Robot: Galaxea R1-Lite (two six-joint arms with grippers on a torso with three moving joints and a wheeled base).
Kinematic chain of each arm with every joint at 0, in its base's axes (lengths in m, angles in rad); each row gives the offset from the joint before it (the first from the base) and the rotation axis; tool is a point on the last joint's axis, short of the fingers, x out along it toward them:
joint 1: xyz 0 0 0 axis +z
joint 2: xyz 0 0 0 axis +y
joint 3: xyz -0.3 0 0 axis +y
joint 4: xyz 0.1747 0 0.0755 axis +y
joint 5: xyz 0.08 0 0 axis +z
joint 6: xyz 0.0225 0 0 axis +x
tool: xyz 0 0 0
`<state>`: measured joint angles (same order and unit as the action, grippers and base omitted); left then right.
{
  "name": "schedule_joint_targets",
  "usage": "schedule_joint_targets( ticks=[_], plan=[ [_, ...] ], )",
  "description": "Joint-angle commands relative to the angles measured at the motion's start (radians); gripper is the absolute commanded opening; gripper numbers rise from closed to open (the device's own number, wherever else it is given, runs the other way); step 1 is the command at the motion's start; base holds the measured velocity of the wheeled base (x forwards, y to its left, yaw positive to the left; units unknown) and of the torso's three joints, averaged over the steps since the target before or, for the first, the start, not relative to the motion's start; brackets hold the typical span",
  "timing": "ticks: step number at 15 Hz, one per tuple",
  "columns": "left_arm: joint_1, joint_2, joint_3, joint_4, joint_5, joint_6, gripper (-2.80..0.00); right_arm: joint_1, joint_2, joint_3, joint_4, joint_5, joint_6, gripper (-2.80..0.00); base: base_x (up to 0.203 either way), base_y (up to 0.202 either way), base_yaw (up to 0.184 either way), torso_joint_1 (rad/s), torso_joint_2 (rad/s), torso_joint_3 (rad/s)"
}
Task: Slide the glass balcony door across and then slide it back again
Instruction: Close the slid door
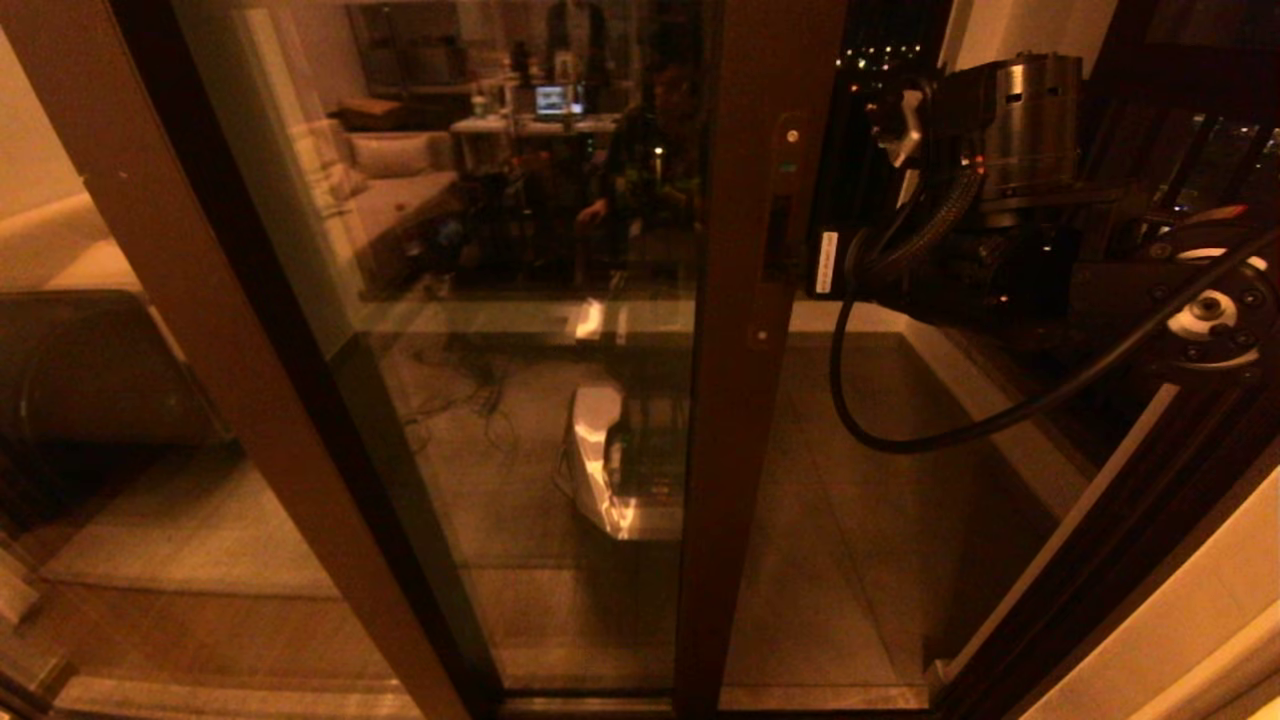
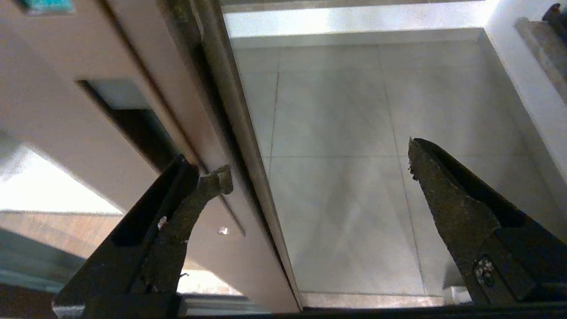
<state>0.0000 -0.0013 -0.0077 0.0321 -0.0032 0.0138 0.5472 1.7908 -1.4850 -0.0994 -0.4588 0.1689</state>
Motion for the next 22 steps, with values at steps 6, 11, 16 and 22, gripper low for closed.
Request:
schedule_joint_targets(
  ticks=[6, 11, 16, 22],
  plan=[
    [0.0, -0.002, 0.0, 0.0, 0.0, 0.0, -2.8, -0.038, 0.018, -0.005, -0.009, -0.004, -0.005, 0.0, 0.0, 0.0, 0.0, 0.0, 0.0, 0.0],
    [0.0, -0.002, 0.0, 0.0, 0.0, 0.0, -2.8, -0.047, 0.018, 0.002, -0.009, -0.004, -0.011, 0.0, 0.0, 0.0, 0.0, 0.0, 0.0, 0.0],
    [0.0, -0.002, 0.0, 0.0, 0.0, 0.0, -2.8, -0.075, 0.018, 0.006, -0.009, -0.004, -0.019, 0.0, 0.0, 0.0, 0.0, 0.0, 0.0, 0.0],
    [0.0, -0.002, 0.0, 0.0, 0.0, 0.0, -2.8, -0.096, 0.018, 0.008, -0.009, -0.004, -0.028, 0.0, 0.0, 0.0, 0.0, 0.0, 0.0, 0.0]
  ],
)
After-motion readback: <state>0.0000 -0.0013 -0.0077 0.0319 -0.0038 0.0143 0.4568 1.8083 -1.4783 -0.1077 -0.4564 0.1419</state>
